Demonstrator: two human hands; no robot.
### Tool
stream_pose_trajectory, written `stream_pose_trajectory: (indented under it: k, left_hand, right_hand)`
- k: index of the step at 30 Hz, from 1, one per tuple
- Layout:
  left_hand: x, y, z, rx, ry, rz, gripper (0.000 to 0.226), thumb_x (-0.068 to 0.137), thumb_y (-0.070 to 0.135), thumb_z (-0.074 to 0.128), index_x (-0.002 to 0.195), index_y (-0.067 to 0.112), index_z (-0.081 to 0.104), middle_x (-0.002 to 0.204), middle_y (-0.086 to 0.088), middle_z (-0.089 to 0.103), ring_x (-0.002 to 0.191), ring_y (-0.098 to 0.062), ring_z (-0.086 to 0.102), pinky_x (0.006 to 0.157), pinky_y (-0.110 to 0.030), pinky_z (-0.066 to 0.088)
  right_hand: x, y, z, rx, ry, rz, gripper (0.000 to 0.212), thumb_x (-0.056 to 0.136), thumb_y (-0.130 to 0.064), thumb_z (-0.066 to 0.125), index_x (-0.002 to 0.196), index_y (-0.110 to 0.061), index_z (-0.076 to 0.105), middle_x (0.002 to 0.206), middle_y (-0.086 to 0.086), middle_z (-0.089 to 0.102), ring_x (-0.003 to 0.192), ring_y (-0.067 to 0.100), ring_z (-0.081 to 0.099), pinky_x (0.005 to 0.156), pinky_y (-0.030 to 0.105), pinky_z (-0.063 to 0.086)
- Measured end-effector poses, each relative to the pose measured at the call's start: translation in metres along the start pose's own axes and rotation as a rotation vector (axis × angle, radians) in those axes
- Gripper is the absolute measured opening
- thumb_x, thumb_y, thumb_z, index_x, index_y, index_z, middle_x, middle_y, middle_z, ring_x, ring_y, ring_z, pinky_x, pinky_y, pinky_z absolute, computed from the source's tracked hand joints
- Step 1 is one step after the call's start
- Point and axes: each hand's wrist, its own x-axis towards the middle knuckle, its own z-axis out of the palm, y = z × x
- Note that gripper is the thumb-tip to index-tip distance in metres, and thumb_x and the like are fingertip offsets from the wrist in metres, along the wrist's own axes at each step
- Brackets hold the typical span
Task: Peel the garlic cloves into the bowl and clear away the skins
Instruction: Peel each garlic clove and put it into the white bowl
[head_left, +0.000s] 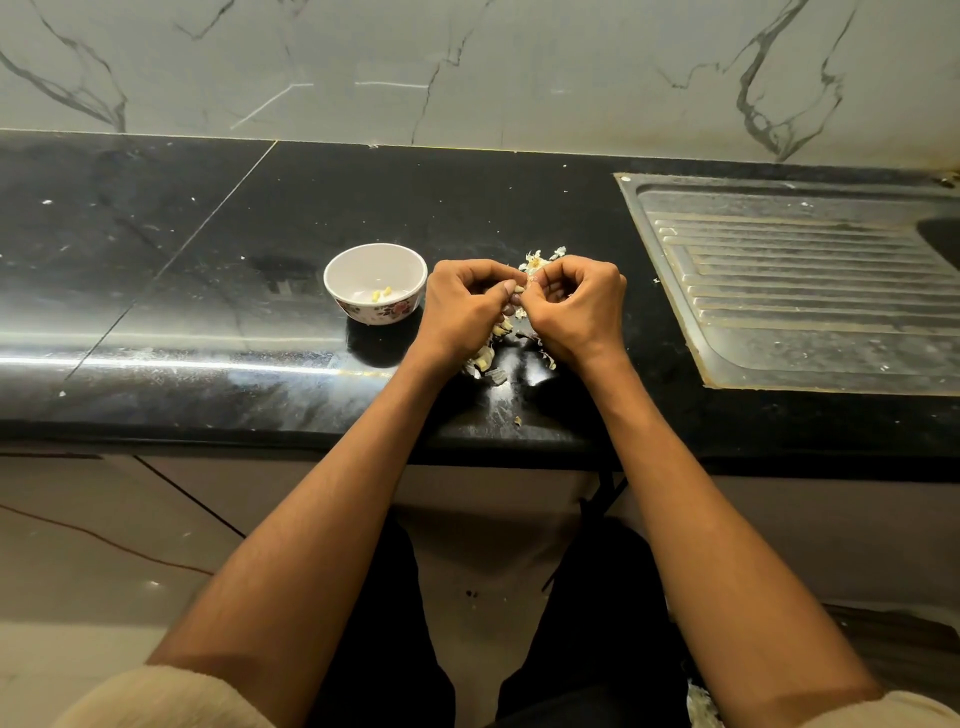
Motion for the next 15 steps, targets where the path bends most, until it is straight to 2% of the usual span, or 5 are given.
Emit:
stream_pose_trajectory:
  k: [8, 13, 15]
  left_hand:
    - [0.0009, -0.0007, 0.0, -0.035, 0.019, -0.014, 0.017, 0.092, -0.005, 0.065, 0.097, 0.003, 0.08, 0.083, -0.014, 0.077, 0.071, -0.012, 0.07, 0.064, -0.023, 0.053]
    - [0.0014, -0.0019, 0.0005, -0.058, 0.037, -0.029, 0.017, 0.092, -0.002, 0.07, 0.096, 0.01, 0.081, 0.084, -0.009, 0.079, 0.072, -0.014, 0.07, 0.066, -0.026, 0.055]
    - [0.0006, -0.0007, 0.0008, -0.064, 0.041, -0.027, 0.017, 0.09, -0.002, 0.073, 0.096, 0.012, 0.081, 0.083, -0.006, 0.079, 0.073, -0.015, 0.071, 0.066, -0.026, 0.056]
  right_hand:
    - [0.001, -0.0007, -0.0023, 0.054, 0.015, 0.03, 0.012, 0.08, -0.011, 0.073, 0.068, -0.012, 0.075, 0.064, -0.003, 0.071, 0.056, 0.003, 0.061, 0.056, 0.02, 0.05]
    - [0.0052, 0.0046, -0.0008, 0.039, 0.096, 0.119, 0.038, 0.091, -0.026, 0.064, 0.06, -0.003, 0.067, 0.055, 0.007, 0.063, 0.052, 0.022, 0.057, 0.052, 0.035, 0.043]
    - [0.0066, 0.0065, -0.0009, -0.005, 0.138, 0.152, 0.044, 0.094, -0.029, 0.065, 0.059, -0.002, 0.065, 0.053, 0.005, 0.061, 0.051, 0.022, 0.054, 0.056, 0.035, 0.043]
